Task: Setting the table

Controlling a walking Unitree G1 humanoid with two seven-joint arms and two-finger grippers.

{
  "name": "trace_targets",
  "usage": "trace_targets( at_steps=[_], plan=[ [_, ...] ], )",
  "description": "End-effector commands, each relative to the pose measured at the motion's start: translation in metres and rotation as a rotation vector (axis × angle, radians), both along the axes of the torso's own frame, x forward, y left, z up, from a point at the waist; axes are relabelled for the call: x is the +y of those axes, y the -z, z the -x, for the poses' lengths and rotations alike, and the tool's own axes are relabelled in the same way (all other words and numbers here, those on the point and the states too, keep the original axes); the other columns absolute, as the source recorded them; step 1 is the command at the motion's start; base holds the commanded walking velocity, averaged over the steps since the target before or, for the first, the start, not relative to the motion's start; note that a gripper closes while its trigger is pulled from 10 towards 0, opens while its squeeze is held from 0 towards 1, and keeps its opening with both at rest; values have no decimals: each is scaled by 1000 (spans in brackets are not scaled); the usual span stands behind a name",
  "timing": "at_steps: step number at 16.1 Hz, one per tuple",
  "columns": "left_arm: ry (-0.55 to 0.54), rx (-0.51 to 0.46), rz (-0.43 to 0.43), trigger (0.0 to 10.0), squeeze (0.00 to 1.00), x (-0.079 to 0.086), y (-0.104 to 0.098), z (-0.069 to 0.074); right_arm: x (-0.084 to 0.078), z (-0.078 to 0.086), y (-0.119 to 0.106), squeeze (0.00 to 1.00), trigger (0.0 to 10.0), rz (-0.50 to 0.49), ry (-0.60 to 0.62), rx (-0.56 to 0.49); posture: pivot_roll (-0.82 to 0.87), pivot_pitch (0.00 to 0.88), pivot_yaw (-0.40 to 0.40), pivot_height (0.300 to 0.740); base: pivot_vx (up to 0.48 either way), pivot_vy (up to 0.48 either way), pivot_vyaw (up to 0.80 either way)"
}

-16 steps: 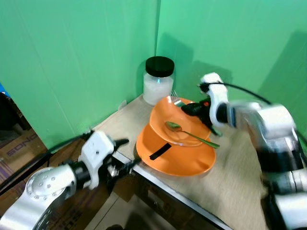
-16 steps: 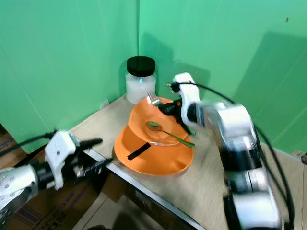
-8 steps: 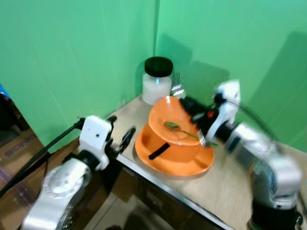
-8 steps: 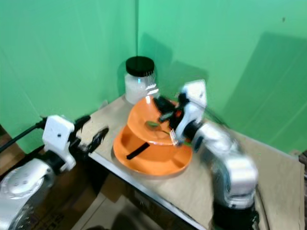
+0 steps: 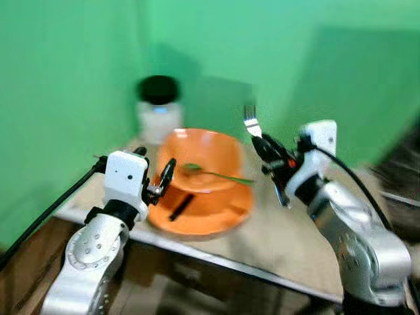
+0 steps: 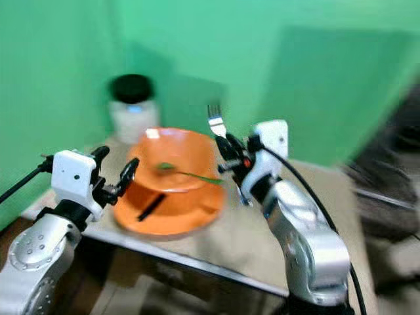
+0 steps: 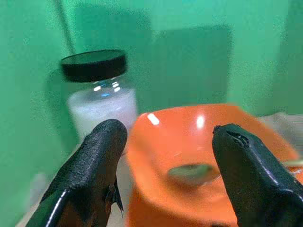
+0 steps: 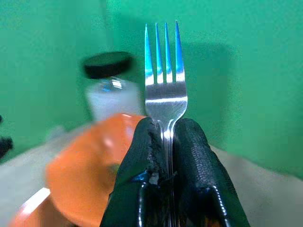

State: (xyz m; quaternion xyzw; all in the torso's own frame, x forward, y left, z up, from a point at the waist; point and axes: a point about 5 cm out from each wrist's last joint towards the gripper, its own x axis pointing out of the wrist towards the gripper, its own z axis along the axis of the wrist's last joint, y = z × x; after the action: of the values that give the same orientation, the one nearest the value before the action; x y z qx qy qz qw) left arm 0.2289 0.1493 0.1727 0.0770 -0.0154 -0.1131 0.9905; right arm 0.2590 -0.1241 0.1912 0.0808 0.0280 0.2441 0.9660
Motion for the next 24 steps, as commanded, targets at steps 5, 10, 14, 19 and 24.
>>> trace_targets(
  at_steps=[5, 10, 14, 19, 24],
  plan=[
    [-37, -32, 50, 10000, 0, -1, -7, 3, 0, 1, -7, 0, 10000, 16, 0, -40, -74, 0, -68, 740, 0, 0, -800],
    [-72, -31, 81, 10000, 0, 0, -5, 4, -2, 0, -8, 0, 10000, 31, -28, -35, -70, 0, -88, 740, 0, 0, -800],
    [-90, -29, 91, 10000, 0, 3, -4, 4, 0, -1, -9, 0, 10000, 34, -48, -33, -67, 0, -93, 740, 0, 0, -800],
    [-123, -42, 114, 10000, 0, 6, -6, 1, -2, -2, -4, 0, 10000, 37, -32, -13, -55, 0, -94, 740, 0, 0, -800],
    [-146, -48, 122, 10000, 0, 3, -7, -3, -9, -9, -4, 0, 10000, 54, 14, -8, -81, 0, -98, 740, 0, -50, -800]
  ],
)
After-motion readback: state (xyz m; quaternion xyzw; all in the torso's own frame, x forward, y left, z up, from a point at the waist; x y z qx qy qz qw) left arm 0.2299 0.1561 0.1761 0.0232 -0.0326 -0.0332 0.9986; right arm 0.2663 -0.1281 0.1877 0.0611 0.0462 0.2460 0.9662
